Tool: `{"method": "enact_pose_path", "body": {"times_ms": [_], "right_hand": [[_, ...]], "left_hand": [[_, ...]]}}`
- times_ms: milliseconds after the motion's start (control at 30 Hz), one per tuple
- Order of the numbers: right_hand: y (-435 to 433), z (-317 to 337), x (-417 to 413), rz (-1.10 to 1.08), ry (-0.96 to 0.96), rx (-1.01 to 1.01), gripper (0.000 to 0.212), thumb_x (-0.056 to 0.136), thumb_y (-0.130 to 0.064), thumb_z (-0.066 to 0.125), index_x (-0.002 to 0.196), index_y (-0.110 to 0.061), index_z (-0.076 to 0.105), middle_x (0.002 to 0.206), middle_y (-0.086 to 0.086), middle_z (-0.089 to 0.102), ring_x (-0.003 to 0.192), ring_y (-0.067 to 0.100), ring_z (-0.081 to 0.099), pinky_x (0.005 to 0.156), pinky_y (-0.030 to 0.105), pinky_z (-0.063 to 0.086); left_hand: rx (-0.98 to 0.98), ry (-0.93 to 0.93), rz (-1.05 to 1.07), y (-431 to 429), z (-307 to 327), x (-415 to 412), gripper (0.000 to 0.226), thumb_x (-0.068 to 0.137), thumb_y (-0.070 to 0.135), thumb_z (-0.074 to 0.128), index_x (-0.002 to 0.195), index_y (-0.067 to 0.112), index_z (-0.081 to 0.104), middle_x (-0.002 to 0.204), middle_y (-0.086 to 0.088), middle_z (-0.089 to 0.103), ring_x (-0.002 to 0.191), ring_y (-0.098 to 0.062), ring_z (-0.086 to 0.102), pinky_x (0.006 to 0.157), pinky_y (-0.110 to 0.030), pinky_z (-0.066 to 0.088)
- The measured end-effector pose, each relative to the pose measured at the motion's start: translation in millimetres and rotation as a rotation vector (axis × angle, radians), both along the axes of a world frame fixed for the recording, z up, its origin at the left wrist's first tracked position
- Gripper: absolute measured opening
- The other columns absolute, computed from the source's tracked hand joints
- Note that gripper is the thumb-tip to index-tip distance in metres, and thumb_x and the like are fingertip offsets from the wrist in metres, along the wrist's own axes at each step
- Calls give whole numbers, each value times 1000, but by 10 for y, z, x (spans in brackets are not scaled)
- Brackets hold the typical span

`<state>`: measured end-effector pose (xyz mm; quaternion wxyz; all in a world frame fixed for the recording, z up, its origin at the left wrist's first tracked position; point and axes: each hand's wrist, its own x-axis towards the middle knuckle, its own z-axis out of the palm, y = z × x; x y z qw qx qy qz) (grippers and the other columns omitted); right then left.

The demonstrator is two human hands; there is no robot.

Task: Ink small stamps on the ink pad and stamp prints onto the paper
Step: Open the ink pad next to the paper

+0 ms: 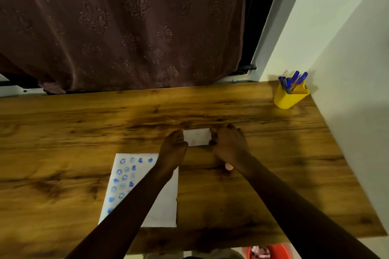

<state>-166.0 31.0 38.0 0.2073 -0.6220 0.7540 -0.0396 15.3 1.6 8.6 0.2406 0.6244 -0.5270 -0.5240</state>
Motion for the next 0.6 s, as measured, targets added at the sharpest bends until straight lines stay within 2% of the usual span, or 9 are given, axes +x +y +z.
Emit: {"method": "enact_pose_path", "body": {"times_ms": [133,200,333,433,500,533,600], "right_hand": [[-44,158,324,13,-13,-105,55,91,-34,68,144,-29,55,139,0,65,136,28,49,106,40,48],[-64,214,573,12,-32,-143,58,91,-33,70,146,-30,54,141,0,64,137,26,51,106,39,51],[-111,264,1146,42,-63,-209,54,91,-28,72,143,-27,58,141,0,65,133,24,58,105,37,53],[-135,247,1611,80,-72,-244,52,90,-30,73,140,-27,60,140,0,65,130,24,59,102,36,54],[-144,210,1929,119,-82,-254,50,91,-32,73,139,-26,61,138,0,67,127,23,62,100,35,55],[-143,191,2092,141,-88,-254,49,91,-33,73,139,-26,62,137,0,67,126,22,63,100,34,55],[-123,154,2371,172,-118,-258,50,91,-34,75,138,-25,62,137,0,67,127,22,62,100,33,55]], "left_hand": [[-96,36,29,-33,145,318,46,96,-1,58,138,19,60,122,3,64,105,-11,63,69,-12,49],[-130,44,60,-38,239,543,45,96,-1,61,137,18,61,125,1,65,102,-4,62,74,-13,50],[-152,25,154,-14,364,1054,47,96,-3,60,141,11,59,136,-12,65,122,-27,63,95,-38,58],[-146,44,228,56,435,1523,47,95,-8,57,139,8,61,135,-17,66,122,-35,64,100,-45,55],[-139,74,256,136,438,1862,45,92,-5,62,134,9,64,128,-15,70,113,-33,69,93,-50,60],[-134,87,280,178,420,2035,44,91,-3,65,133,12,65,123,-11,72,105,-28,72,81,-46,64],[-124,88,336,248,364,2329,45,93,-2,61,135,17,63,112,3,72,93,-15,71,58,-26,61]]}}
